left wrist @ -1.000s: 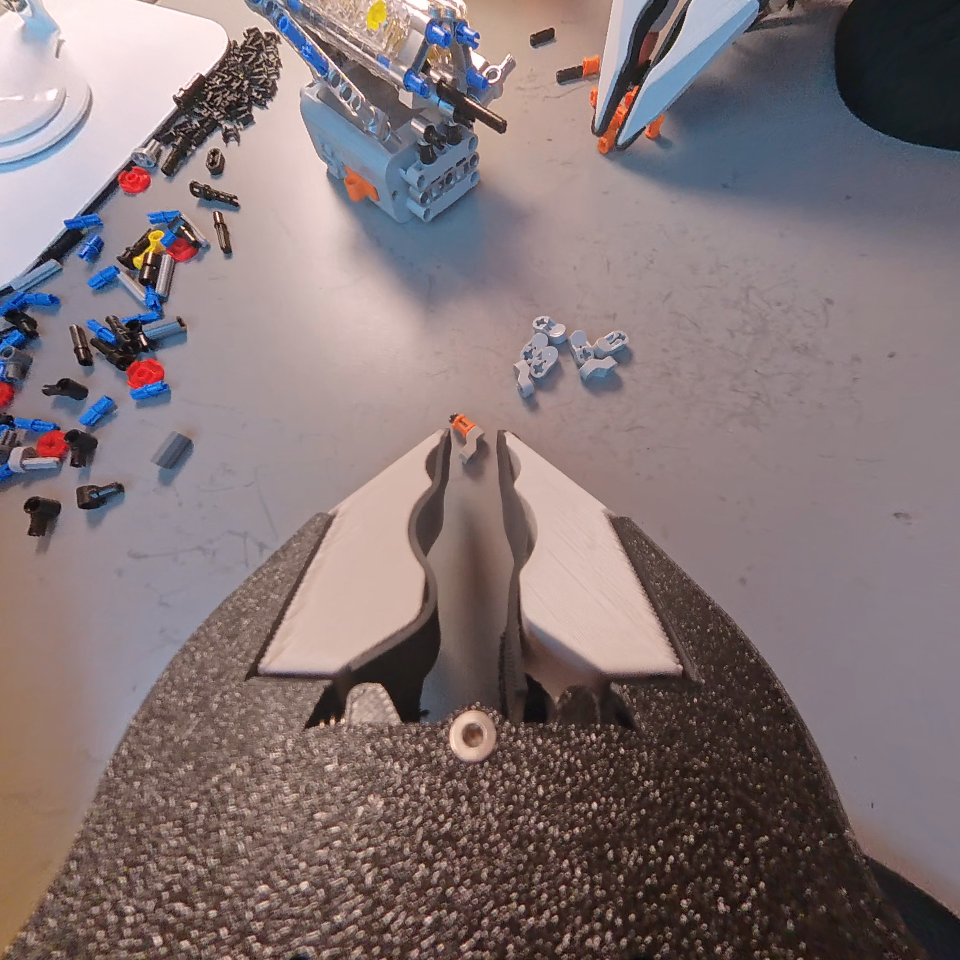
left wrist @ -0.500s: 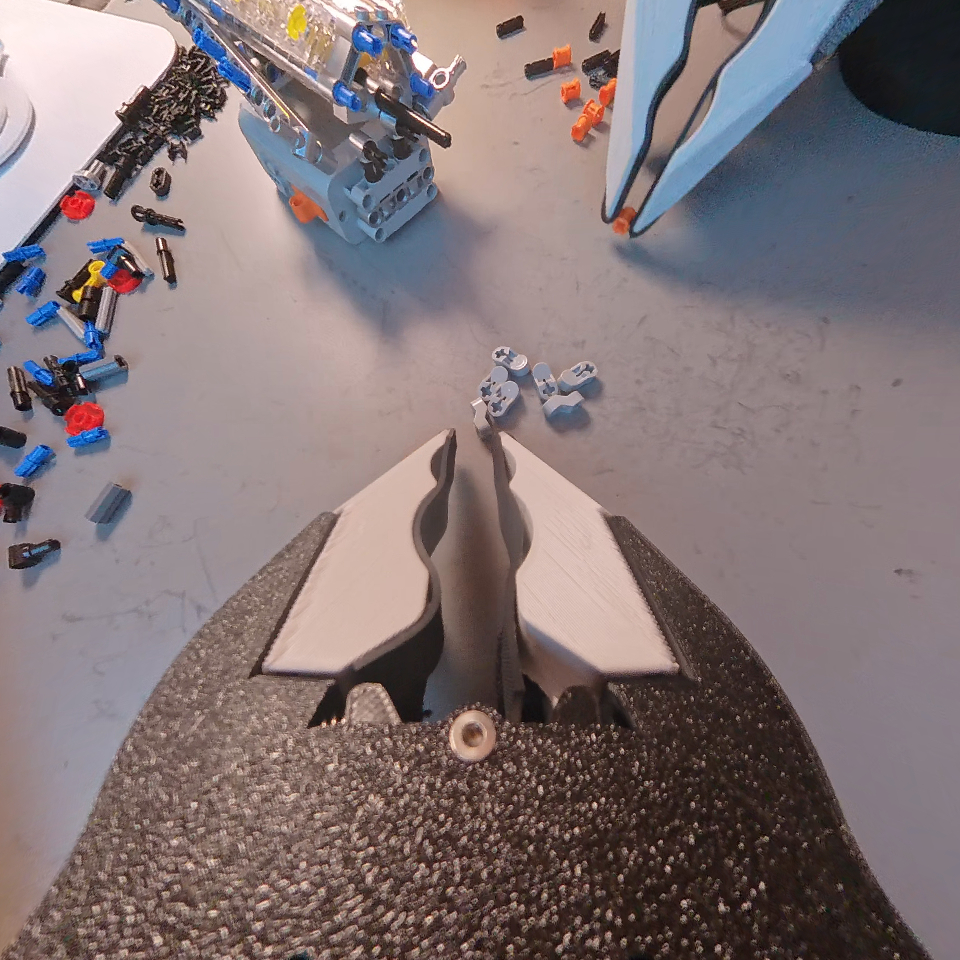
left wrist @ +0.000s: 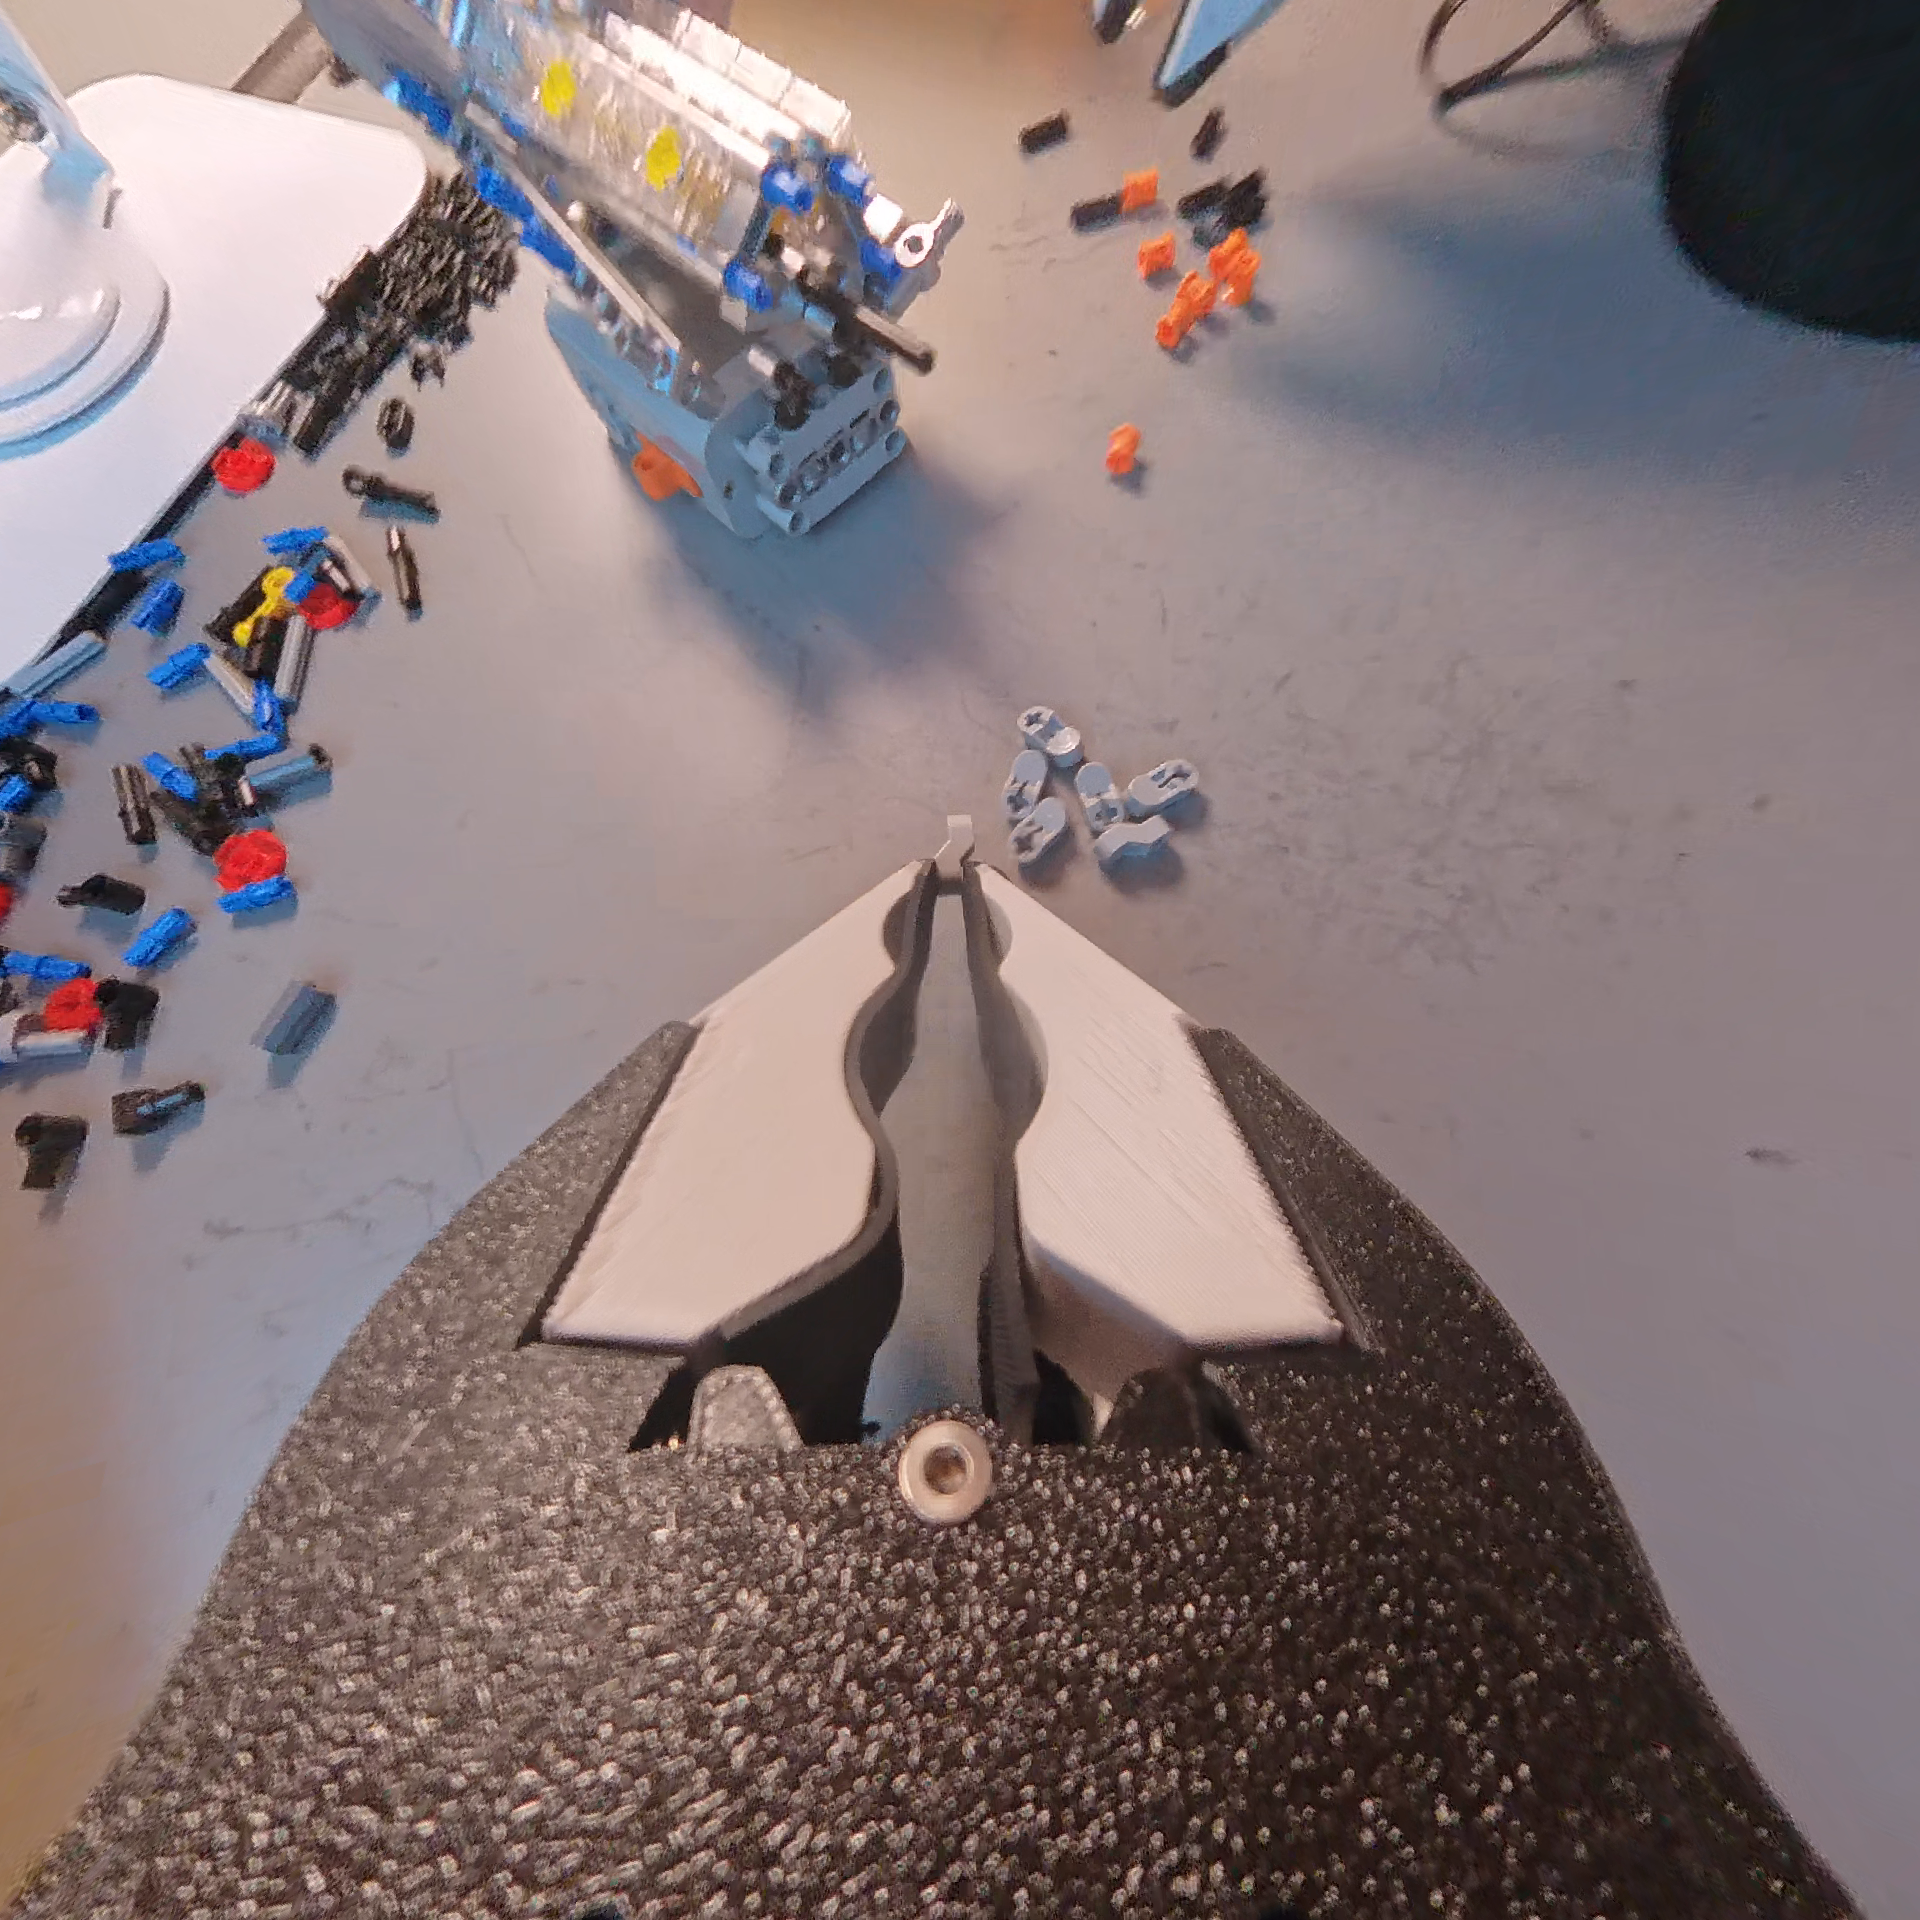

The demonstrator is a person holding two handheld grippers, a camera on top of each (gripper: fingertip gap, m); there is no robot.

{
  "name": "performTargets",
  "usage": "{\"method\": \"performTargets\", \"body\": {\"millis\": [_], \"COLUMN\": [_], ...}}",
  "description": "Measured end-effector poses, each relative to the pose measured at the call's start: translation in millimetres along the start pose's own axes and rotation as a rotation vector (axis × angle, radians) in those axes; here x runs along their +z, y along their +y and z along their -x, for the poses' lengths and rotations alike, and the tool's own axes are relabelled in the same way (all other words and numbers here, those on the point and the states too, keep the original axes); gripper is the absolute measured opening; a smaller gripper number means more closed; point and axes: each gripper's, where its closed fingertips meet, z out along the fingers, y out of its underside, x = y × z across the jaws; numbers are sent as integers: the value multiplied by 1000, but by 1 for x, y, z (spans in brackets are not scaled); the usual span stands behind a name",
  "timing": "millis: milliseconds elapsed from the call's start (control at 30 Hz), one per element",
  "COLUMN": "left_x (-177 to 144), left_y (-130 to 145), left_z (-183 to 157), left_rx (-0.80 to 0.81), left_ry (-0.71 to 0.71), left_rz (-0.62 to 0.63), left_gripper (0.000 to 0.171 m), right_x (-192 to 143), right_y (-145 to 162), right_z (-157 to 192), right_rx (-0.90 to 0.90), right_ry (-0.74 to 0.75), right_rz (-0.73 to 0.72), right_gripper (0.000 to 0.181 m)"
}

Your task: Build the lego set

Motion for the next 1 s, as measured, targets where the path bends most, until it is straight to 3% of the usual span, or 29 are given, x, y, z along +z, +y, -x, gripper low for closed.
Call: {"method": "performTargets", "body": {"millis": [133,267,467,633,867,1000], "left_x": [-6,1,13,14,12,8], "left_y": [-11,-7,10,10,10,5], "left_z": [-43,-82,-87,-83,-78,-69], "left_rx": [21,79,144,142,148,131], "left_ry": [222,370,343,323,302,274], "left_rz": [-53,-10,73,71,69,36], "left_gripper": [3,3,3,3,3,3], "right_x": [-3,6,7,14,33,30], "right_y": [37,41,38,22,25,14], "right_z": [-10,-4,-12,-7,-1,-1], "right_rx": [62,70,75,106,125,51], "right_ry": [-18,-51,-7,-35,-57,-29], "right_rz": [106,122,102,23,69,15], "right_gripper": [15,14,9,10,4,3]}}
